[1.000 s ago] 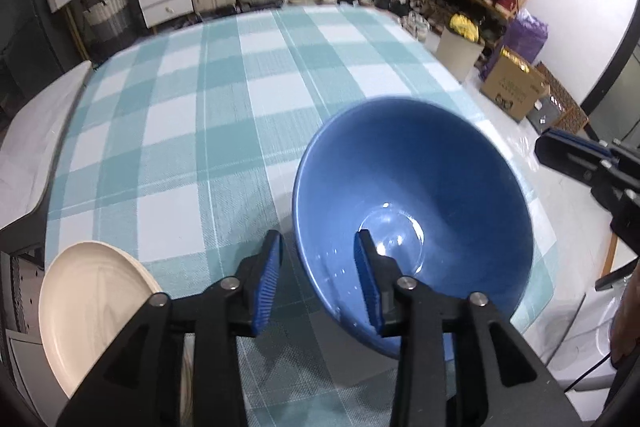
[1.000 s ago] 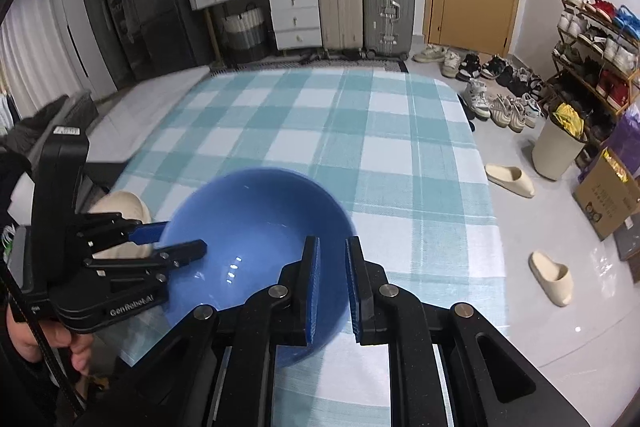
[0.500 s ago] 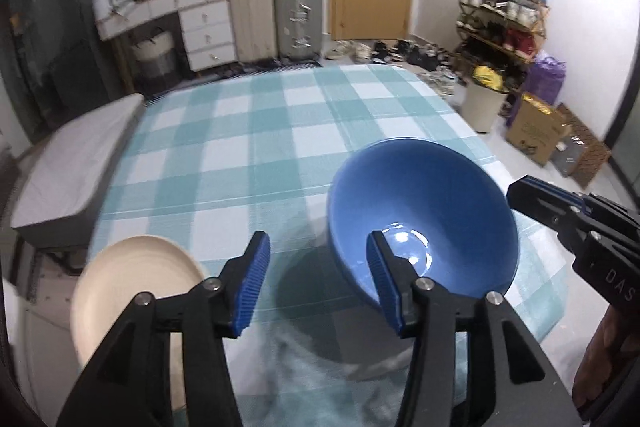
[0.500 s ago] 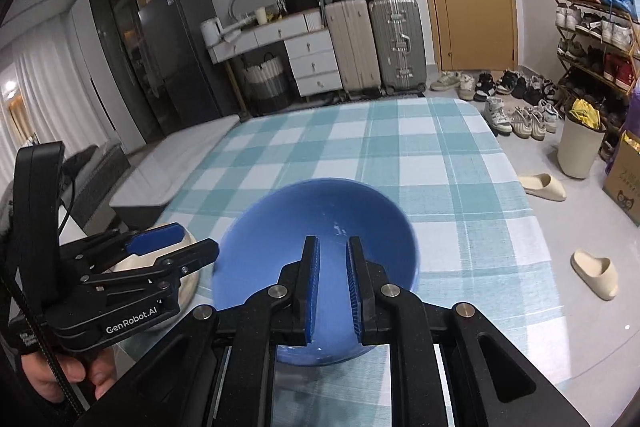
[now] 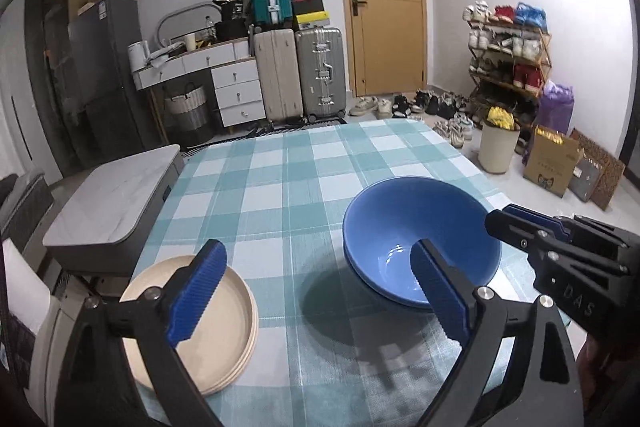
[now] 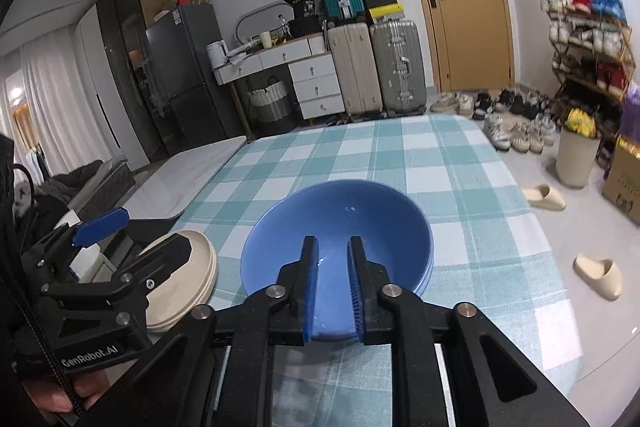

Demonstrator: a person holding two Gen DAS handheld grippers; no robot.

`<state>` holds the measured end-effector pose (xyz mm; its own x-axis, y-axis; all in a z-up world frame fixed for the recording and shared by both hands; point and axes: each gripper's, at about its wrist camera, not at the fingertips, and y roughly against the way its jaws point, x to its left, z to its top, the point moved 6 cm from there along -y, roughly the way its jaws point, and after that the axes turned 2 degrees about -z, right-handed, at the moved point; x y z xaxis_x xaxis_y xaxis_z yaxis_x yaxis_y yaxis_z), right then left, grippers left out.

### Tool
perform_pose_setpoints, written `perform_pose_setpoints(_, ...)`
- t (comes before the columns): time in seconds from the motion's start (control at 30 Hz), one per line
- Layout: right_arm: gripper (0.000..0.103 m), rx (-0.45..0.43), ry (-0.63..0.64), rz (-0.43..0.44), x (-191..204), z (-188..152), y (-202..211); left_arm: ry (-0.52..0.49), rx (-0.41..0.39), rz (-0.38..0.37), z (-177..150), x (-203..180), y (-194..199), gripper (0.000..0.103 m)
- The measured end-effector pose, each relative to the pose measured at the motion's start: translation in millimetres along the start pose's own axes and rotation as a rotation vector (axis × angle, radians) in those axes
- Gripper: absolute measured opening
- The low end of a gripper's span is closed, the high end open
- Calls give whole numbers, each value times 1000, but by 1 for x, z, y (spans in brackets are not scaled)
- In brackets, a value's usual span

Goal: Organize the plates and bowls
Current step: 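Withdraw both tools back from the three nested blue bowls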

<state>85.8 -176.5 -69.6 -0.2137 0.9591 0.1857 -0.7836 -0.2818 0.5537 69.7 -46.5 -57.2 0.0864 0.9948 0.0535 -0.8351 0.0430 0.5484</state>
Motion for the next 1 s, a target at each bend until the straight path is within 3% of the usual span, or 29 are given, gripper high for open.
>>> perform_pose_setpoints(0.1,50,-36,17,-9,6,-3,11,19,-45,31,-5,6,11,103)
perform_pose_setpoints(0.13,66,-60,25,-25,8,-4,16,22,-61,35,-6,8,15,103)
perform_pose_setpoints(0.27,94,-167,63,-82,14,-5,38,77,-82,29,-13,21,28,103)
perform_pose_setpoints(0.33,101,-205,67,-90,16,-7,47,98,-79,23,-15,27,31,103)
perform_pose_setpoints(0.5,102,-250,100,-84,29,-12,61,127,-73,31,-25,33,35,103)
perform_pose_setpoints(1.0,102,-154,115,-80,36,-37,48,122,-14,15,-36,25,24,103)
